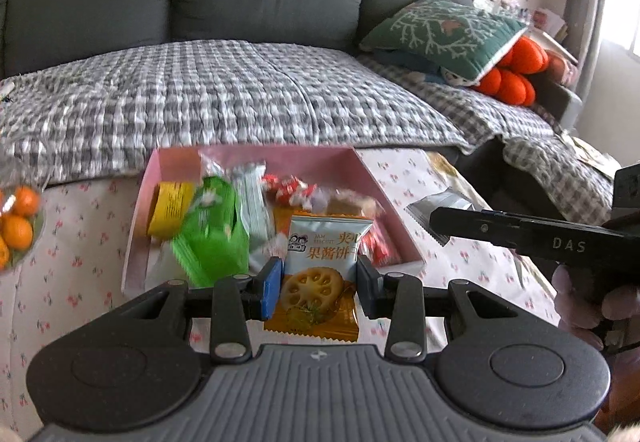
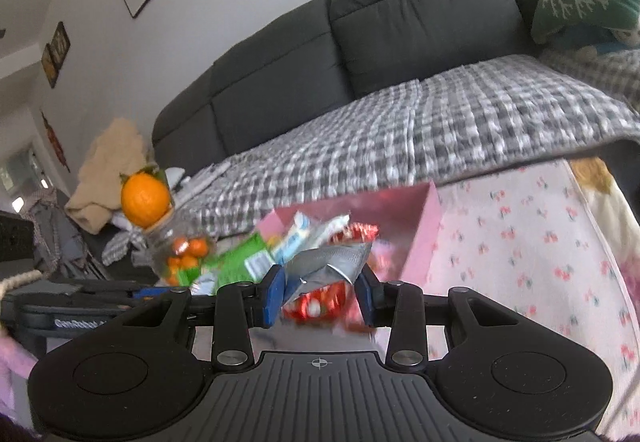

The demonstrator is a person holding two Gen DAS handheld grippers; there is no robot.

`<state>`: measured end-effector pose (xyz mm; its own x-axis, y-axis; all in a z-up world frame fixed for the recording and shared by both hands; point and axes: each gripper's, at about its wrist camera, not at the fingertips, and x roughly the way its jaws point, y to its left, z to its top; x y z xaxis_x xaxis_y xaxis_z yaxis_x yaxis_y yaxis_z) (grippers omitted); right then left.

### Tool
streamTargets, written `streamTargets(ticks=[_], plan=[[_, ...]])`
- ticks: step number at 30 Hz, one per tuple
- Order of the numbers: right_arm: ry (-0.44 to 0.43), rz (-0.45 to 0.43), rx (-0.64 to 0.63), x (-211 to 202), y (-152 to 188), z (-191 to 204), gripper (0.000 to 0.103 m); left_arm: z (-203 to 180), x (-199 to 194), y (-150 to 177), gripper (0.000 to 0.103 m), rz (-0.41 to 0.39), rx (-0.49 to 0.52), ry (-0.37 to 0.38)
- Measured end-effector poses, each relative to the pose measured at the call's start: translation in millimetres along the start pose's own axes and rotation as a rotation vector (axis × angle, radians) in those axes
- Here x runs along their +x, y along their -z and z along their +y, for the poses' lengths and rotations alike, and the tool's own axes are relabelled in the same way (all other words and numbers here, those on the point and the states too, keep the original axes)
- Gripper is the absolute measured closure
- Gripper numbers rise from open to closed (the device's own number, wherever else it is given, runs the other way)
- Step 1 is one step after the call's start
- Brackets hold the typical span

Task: Organize snacks
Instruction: 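Carry both packets into the pink box and open both tools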

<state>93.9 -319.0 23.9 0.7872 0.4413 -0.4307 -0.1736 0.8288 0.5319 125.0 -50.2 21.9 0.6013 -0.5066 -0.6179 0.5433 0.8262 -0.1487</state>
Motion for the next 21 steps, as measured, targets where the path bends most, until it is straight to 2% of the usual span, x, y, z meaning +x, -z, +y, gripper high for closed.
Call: streamTargets(ticks=[5, 9, 16, 21], plan=[[-0.024, -0.001, 0.018, 23, -22, -8, 0.066, 2, 14, -22, 0.067, 0.018, -0.03, -0.03], [-0.026, 0.014, 0.079, 49, -33, -25, 0.066, 3, 27, -39, 0.067, 0.036, -0.043, -0.048], [-0.018, 0.043, 0.179, 82, -37, -52, 0.066, 3, 60, -57, 0.067, 0.096, -0.052, -0.078], [-0.014, 0.062, 0.199, 96, -35, -58, 0.065, 3, 80, -62, 0.067, 0.116, -0.064, -0.1]])
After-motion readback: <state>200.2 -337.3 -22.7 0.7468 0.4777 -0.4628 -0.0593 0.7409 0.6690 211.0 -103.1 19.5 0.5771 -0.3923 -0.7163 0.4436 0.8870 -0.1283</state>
